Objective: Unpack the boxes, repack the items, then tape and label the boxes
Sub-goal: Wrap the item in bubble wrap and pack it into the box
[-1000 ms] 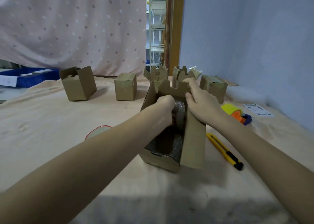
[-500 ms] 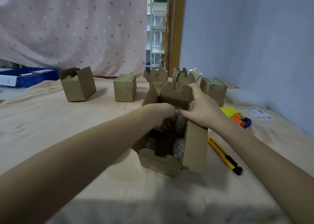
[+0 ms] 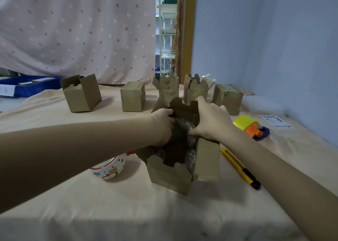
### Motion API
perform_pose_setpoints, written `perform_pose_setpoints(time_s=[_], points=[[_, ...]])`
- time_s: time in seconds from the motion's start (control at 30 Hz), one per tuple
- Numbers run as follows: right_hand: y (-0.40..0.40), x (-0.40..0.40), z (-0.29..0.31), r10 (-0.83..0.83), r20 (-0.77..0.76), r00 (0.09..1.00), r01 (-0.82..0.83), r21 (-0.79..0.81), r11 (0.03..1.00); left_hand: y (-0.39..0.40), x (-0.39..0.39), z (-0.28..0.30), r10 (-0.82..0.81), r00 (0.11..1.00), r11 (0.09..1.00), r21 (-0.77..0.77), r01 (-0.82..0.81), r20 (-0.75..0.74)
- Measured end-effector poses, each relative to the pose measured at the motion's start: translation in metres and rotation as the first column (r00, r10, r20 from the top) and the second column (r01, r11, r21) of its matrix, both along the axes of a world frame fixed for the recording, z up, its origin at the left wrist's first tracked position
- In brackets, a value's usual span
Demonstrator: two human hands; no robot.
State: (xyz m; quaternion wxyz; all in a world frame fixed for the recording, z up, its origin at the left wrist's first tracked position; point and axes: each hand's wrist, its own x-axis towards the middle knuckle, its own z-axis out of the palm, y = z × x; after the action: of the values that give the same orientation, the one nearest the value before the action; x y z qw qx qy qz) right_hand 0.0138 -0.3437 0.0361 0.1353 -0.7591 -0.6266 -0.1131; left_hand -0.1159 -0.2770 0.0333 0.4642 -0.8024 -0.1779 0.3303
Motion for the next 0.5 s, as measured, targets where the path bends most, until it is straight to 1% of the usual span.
perform_pose_setpoints(time_s=[0.1, 0.13, 0.2, 0.27, 0.33, 0.37, 0.4, 0.5], points=[[0.002, -0.003, 0.001, -0.004, 0.018, 1.0, 0.004, -0.004, 1.0, 0.002, 0.001, -0.008, 0.04, 0.999, 0.999, 0.028, -0.041, 0.026], [0.003, -0.004, 0.001, -0.005, 0.017, 1.0, 0.005, -0.003, 1.0, 0.002, 0.001, -0.011, 0.026, 0.999, 0.999, 0.033, -0.027, 0.033], [0.003, -0.004, 0.001, -0.012, 0.015, 1.0, 0.012, -0.003, 1.0, 0.002, 0.001, -0.014, -0.039, 0.997, 0.999, 0.029, 0.037, 0.063], [0.004, -0.004, 0.001, -0.018, 0.018, 1.0, 0.018, 0.0, 1.0, 0.004, -0.003, -0.011, -0.109, 0.986, 0.994, -0.014, 0.112, 0.128], [0.004, -0.003, 0.0, -0.027, 0.009, 1.0, 0.027, 0.006, 1.0, 0.006, -0.009, 0.0, -0.186, 0.954, 0.974, -0.08, 0.21, 0.234], [0.005, -0.003, -0.001, -0.032, 0.003, 0.999, 0.032, 0.008, 0.999, 0.005, -0.013, 0.008, -0.2, 0.931, 0.962, -0.121, 0.246, 0.306], [0.005, -0.002, -0.002, -0.035, 0.0, 0.999, 0.035, 0.01, 0.999, 0.002, -0.018, 0.016, -0.183, 0.903, 0.949, -0.169, 0.265, 0.389], [0.007, 0.001, -0.004, -0.042, 0.013, 0.999, 0.042, 0.008, 0.999, -0.022, -0.036, 0.038, -0.006, 0.769, 0.9, -0.331, 0.282, 0.639]])
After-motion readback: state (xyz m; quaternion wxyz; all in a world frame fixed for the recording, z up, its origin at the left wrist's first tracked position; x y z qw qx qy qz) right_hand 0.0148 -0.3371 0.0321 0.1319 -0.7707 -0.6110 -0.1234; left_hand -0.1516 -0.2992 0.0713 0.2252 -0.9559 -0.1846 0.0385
